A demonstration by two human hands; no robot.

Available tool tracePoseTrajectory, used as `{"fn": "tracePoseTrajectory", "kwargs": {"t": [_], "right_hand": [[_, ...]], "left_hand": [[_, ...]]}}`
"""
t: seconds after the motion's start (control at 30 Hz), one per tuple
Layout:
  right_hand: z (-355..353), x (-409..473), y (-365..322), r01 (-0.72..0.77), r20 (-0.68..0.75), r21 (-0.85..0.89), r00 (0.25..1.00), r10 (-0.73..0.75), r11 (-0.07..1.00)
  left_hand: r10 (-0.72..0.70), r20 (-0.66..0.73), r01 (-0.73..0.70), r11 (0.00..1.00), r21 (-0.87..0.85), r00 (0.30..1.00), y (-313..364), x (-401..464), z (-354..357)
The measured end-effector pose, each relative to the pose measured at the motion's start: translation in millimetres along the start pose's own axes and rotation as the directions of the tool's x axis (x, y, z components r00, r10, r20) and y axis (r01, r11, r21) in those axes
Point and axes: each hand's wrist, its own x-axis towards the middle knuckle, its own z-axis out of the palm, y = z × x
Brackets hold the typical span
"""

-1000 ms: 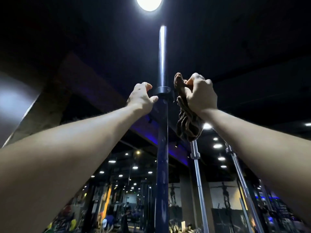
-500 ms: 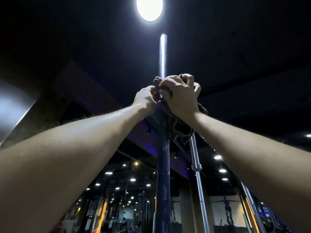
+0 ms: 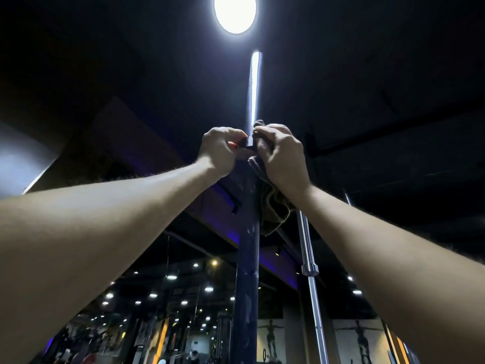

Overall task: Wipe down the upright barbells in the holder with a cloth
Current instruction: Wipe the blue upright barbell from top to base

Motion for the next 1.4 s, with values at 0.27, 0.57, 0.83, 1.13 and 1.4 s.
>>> {"fn": "tracePoseTrajectory", "kwargs": {"t": [0.27, 0.57, 0.83, 1.13, 1.4], "right_hand": [[-6, 7, -10, -0.02, 0.059, -0.102, 0.998, 0.026, 0.995], [1, 0, 0, -0.021, -0.119, 0.117, 0.992, 0.035, 0.993], [-4, 7, -7, -0.106, 0.02, -0.042, 0.994, 0.106, 0.994], [6, -1, -4, -0.202, -0.104, 0.183, 0.969, 0.223, 0.962], [16, 9, 31, -0.6, 0.164, 0.526, 0.767, 0.62, 0.603]], "left_hand": [[-0.055, -0.023, 0.053, 0.997, -0.057, 0.998, 12, -6, -4], [-0.098, -0.027, 0.097, 0.994, -0.043, 0.995, 19, -3, -5], [-0.117, -0.069, 0.118, 0.993, 0.013, 0.991, 21, -8, -3], [-0.095, -0.049, 0.095, 0.996, -0.001, 0.994, 21, -4, -3], [-0.128, -0.054, 0.112, 0.966, -0.231, 0.99, 9, -12, -2]]}}
